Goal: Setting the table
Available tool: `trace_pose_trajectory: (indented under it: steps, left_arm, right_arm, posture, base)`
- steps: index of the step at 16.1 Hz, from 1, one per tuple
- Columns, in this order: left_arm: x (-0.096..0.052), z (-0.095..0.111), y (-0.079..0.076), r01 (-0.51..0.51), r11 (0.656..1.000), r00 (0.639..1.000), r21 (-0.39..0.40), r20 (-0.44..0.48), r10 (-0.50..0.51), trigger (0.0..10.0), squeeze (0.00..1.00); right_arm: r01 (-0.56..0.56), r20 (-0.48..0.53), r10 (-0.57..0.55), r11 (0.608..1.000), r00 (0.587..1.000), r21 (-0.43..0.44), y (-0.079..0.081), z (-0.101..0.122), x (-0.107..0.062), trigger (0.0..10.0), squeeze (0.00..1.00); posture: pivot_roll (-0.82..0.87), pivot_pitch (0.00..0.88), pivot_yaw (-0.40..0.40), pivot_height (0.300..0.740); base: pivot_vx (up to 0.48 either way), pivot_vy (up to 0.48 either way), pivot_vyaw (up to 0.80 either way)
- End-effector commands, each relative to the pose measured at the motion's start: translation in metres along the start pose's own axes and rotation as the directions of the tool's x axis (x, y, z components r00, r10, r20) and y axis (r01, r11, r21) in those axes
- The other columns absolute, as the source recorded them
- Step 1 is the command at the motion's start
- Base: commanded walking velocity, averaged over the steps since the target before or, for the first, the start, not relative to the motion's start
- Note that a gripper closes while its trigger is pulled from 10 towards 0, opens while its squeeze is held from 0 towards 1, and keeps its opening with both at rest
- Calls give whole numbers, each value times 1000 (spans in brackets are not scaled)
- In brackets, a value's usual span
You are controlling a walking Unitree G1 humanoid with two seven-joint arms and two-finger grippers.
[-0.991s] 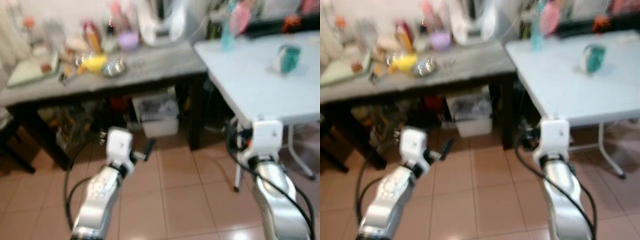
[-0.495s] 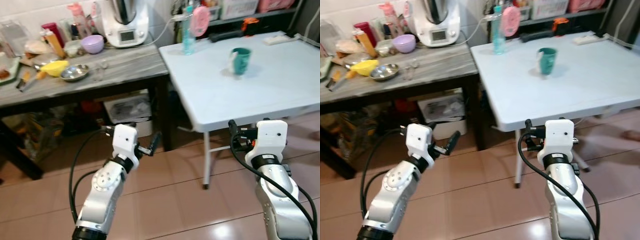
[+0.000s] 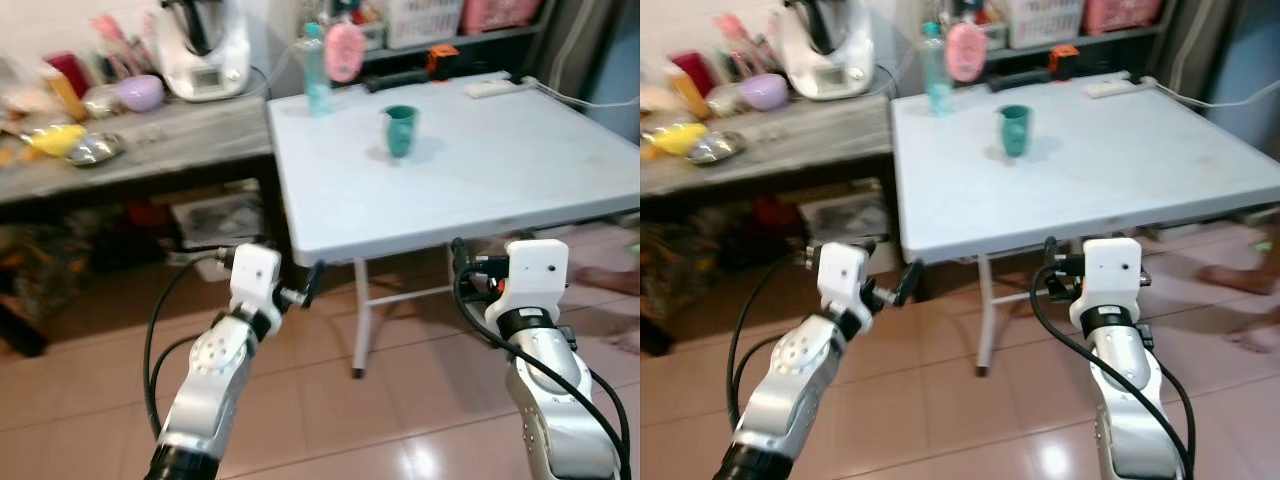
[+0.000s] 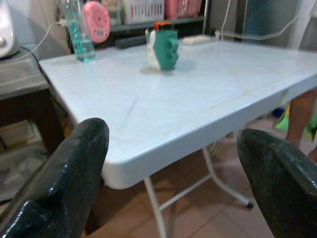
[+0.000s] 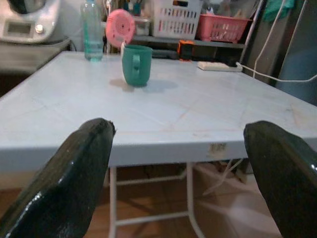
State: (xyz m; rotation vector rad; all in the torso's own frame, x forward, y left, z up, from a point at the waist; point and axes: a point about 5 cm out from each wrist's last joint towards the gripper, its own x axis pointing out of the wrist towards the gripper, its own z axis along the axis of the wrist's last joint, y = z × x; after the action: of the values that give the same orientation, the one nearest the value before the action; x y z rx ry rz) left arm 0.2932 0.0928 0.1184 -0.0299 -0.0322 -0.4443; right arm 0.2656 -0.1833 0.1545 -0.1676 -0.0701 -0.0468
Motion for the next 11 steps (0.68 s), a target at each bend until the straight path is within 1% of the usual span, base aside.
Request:
trace_pose_trajectory:
  steps: [1, 3, 5, 6, 7, 8, 10, 11]
  left_arm:
    - [-4, -8, 7, -26, 1000, 999, 8, -38, 26, 10000, 0]
    - [-2, -9, 5, -13, 1000, 999, 10, -41, 13, 10000, 0]
    - [-2, -10, 5, -11, 1000, 999, 11, -46, 11, 10000, 0]
    - [-1, -11, 4, -11, 1000, 999, -11, -43, 11, 10000, 0]
    - [-2, -10, 4, -6, 1000, 999, -14, -34, 6, 10000, 0]
    - [-2, -9, 5, 1, 1000, 1000, 4, -28, -1, 10000, 0]
    - [-4, -8, 4, 29, 999, 999, -16, -18, -29, 10000, 0]
    - [-4, -8, 4, 29, 1000, 999, -10, -17, -29, 10000, 0]
  right_arm:
    - [-21, 24, 21, 1000, 999, 5, 7, 5, 1, 10000, 0]
    - [-19, 24, 18, 1000, 1000, 8, 8, 4, 0, 10000, 0]
    - [-14, 18, 14, 1000, 1000, 15, 8, 3, 0, 10000, 0]
    - [-12, 16, 12, 1000, 1000, 19, 7, 2, 0, 10000, 0]
    - [-12, 16, 11, 1000, 1000, 21, 7, 2, 0, 10000, 0]
    - [-12, 16, 11, 1000, 1000, 22, 7, 2, 0, 10000, 0]
    - [-11, 16, 11, 1000, 1000, 22, 7, 2, 0, 10000, 0]
    - [-11, 16, 11, 1000, 1000, 22, 7, 2, 0, 10000, 0]
  posture:
    - [-193, 0, 121, 740]
    - [-195, 0, 124, 740]
    - [-196, 0, 125, 740]
    - [-196, 0, 125, 740]
    - [-195, 0, 125, 740]
    - [-195, 0, 125, 740]
    - [-194, 0, 125, 740]
    - [-195, 0, 125, 740]
  base:
    - [0, 0, 544]
    - [0, 0, 594]
    - [0, -480, 0]
    - [0, 0, 0]
    - [0, 0, 0]
    - [0, 0, 0]
    - [0, 0, 0]
    - [255, 0, 0]
